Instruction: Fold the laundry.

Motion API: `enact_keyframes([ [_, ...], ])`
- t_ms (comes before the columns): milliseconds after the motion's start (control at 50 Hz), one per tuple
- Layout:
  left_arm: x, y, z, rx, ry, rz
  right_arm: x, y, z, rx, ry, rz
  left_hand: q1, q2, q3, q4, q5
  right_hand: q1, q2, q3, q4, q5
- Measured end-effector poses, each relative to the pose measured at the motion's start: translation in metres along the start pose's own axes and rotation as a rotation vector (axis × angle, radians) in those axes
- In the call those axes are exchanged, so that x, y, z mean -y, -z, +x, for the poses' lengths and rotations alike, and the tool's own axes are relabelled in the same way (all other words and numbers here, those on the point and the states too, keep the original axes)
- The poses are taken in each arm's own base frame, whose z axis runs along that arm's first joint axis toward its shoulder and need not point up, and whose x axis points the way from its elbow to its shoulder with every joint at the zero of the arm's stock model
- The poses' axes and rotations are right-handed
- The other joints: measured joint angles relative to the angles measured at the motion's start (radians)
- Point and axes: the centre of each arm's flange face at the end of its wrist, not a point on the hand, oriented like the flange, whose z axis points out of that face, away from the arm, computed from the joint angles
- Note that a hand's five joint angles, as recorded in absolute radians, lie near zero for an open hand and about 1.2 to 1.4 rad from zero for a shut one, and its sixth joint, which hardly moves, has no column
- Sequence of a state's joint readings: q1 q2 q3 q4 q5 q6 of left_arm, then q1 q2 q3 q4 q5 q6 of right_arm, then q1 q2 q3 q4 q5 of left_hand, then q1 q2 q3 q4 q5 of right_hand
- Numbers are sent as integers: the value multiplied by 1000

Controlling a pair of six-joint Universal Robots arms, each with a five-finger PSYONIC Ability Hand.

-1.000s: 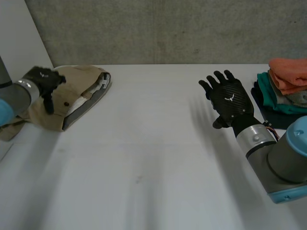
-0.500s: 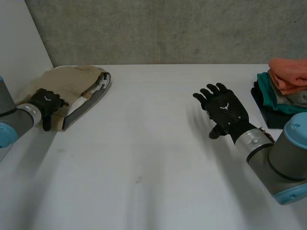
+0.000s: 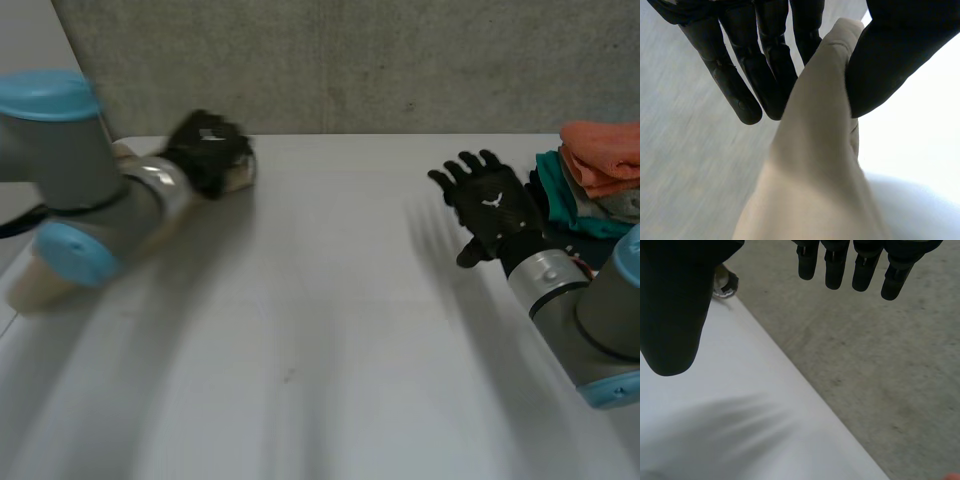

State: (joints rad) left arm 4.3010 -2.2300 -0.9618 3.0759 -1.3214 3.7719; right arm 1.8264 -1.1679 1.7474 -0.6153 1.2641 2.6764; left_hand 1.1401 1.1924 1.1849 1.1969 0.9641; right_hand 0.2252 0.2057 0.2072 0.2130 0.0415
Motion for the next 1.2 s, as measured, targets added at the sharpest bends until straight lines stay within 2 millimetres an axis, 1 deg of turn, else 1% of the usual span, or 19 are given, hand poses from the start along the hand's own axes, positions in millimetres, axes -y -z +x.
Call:
enact_keyframes([
  [20,17,2,24,-32,14,35,1,-2,7,-24,-7,2,0,0,0,0,0,0,0,0,0,0],
  [100,46,10,84,-105,30,93,3,-6,26,-88,-38,6,0,0,0,0,0,0,0,0,0,0],
  [180,59,17,134,-149,26,125,4,-10,42,-147,-75,8,0,0,0,0,0,0,0,0,0,0],
  [240,65,24,181,-176,18,149,4,-12,55,-201,-112,8,-26,-40,-30,-34,-19,0,0,0,0,0],
  [280,66,27,195,-184,15,155,4,-12,58,-212,-120,7,-118,-145,-125,-133,-94,0,0,0,0,0],
  [300,66,29,207,-191,12,159,4,-13,60,-222,-129,5,-473,-471,-461,-455,-401,0,0,0,0,0],
  [320,66,31,212,-194,11,160,4,-13,61,-224,-131,4,-473,-471,-461,-455,-401,0,0,0,0,0],
  [340,67,34,222,-201,7,161,4,-13,62,-228,-136,2,-768,-757,-745,-756,-700,0,0,0,0,0],
  [380,68,38,229,-206,4,157,4,-13,62,-228,-138,1,-826,-859,-850,-868,-812,0,0,0,0,0],
  [440,73,43,226,-200,4,149,4,-13,60,-216,-143,-2,-878,-931,-923,-943,-891,0,0,0,0,0],
  [500,82,48,208,-169,14,136,6,-12,56,-196,-147,-3,-931,-981,-969,-996,-917,0,0,0,0,0],
  [580,93,55,174,-107,38,117,11,-12,50,-156,-153,-2,-933,-987,-972,-998,-917,0,0,0,0,0],
  [660,97,67,122,2,82,64,22,-7,34,-52,-166,-16,-933,-988,-972,-998,-917,0,0,0,0,0],
  [740,87,83,80,91,114,-31,33,0,16,76,-184,-58,-933,-989,-972,-998,-917,0,0,0,0,0],
  [840,53,108,45,145,129,-206,42,13,-4,222,-224,-163,-933,-989,-972,-998,-917,0,0,0,0,0],
  [920,22,127,31,151,139,-334,43,23,-15,300,-263,-273,-933,-989,-972,-998,-917,0,0,0,0,0],
  [1000,-9,146,29,118,156,-448,39,31,-25,353,-294,-377,-933,-989,-972,-998,-917,11,34,28,25,29],
  [1100,-37,169,41,38,168,-536,32,35,-34,372,-300,-436,-910,-962,-953,-975,-904,221,237,230,220,225],
  [1200,-53,185,56,-38,155,-577,25,36,-39,350,-283,-436,-667,-745,-740,-747,-688,473,492,481,473,469],
])
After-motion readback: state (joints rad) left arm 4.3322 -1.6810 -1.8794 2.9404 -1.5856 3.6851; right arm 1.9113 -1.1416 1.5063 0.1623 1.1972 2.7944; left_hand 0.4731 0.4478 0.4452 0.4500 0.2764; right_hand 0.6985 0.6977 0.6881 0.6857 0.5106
